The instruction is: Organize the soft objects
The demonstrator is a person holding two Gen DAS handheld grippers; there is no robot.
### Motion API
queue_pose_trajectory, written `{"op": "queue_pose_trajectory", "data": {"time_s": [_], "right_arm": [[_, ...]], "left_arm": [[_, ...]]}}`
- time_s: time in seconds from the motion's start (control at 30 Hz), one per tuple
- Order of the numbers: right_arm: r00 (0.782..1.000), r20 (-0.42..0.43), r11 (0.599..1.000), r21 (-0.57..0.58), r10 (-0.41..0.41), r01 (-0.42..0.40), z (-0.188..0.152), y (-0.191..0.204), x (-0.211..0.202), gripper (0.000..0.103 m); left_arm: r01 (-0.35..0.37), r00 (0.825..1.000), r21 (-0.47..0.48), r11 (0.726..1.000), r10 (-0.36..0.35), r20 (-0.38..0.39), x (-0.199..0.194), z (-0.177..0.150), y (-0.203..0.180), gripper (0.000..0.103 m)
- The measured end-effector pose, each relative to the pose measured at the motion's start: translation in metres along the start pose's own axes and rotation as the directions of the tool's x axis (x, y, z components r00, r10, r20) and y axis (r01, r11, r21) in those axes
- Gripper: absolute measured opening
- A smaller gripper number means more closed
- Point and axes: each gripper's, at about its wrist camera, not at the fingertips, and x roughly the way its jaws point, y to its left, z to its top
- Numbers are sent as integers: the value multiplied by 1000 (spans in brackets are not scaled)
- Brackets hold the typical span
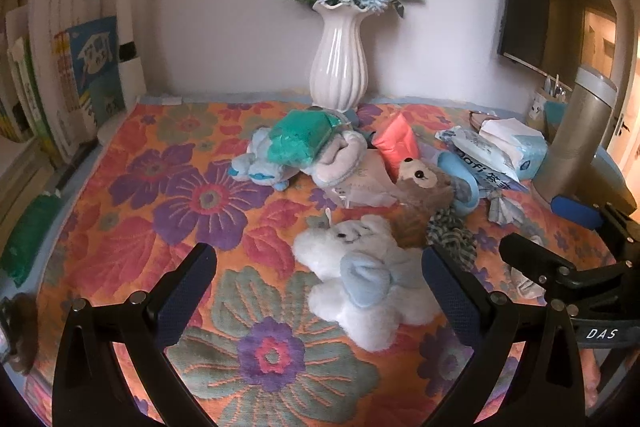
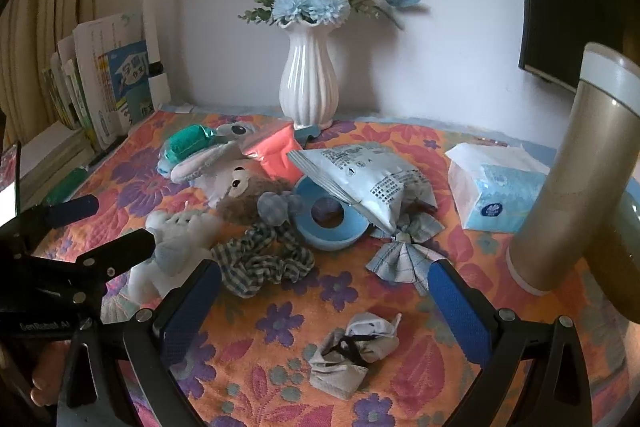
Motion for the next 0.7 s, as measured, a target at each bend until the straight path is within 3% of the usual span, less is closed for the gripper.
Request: {"op": "queue_pose_trajectory", "data": {"time_s": [0.7], "right_arm": [[1000, -14, 1000, -25, -9, 9, 0, 4, 1, 103]], "left_arm": [[-2, 1000, 15, 1000, 2, -20, 3, -1, -2, 102]]}}
